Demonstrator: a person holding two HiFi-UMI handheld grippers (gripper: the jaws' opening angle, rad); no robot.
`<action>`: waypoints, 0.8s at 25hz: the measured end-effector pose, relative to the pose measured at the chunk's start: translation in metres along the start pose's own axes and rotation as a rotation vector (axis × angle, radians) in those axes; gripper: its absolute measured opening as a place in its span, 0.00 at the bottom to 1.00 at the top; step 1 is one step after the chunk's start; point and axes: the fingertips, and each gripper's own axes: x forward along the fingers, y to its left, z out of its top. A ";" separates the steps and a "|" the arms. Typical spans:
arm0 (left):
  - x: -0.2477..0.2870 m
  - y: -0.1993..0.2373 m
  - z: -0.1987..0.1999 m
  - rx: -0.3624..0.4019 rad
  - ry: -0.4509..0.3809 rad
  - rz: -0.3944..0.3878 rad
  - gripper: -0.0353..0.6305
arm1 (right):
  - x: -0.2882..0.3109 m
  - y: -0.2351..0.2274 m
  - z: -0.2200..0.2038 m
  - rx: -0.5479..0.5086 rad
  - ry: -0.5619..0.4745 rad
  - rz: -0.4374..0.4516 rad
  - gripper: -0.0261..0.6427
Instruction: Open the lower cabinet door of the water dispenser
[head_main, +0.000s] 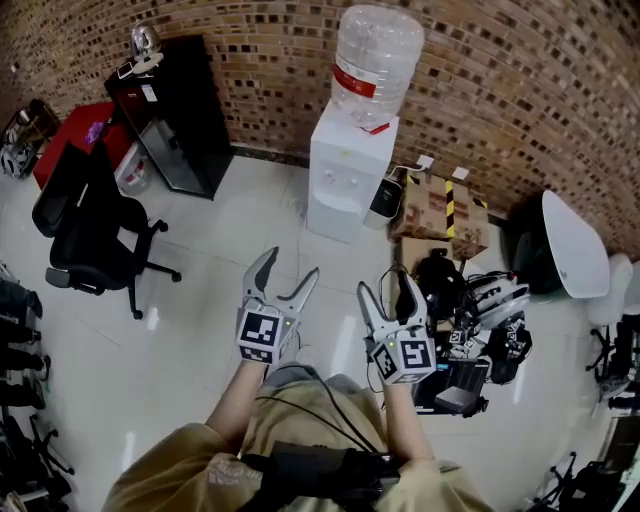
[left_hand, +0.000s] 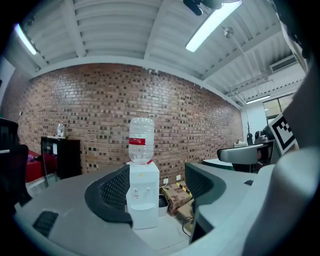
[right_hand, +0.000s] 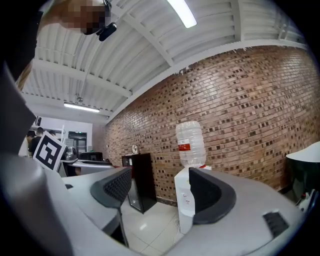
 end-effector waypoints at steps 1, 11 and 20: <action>0.008 0.006 -0.003 0.001 0.002 -0.007 0.55 | 0.008 -0.005 -0.005 -0.001 0.005 -0.007 0.60; 0.079 0.043 -0.060 -0.052 0.079 0.007 0.55 | 0.072 -0.062 -0.062 -0.020 0.084 0.011 0.60; 0.188 0.062 -0.151 -0.037 0.092 0.019 0.55 | 0.156 -0.162 -0.197 -0.030 0.175 0.029 0.60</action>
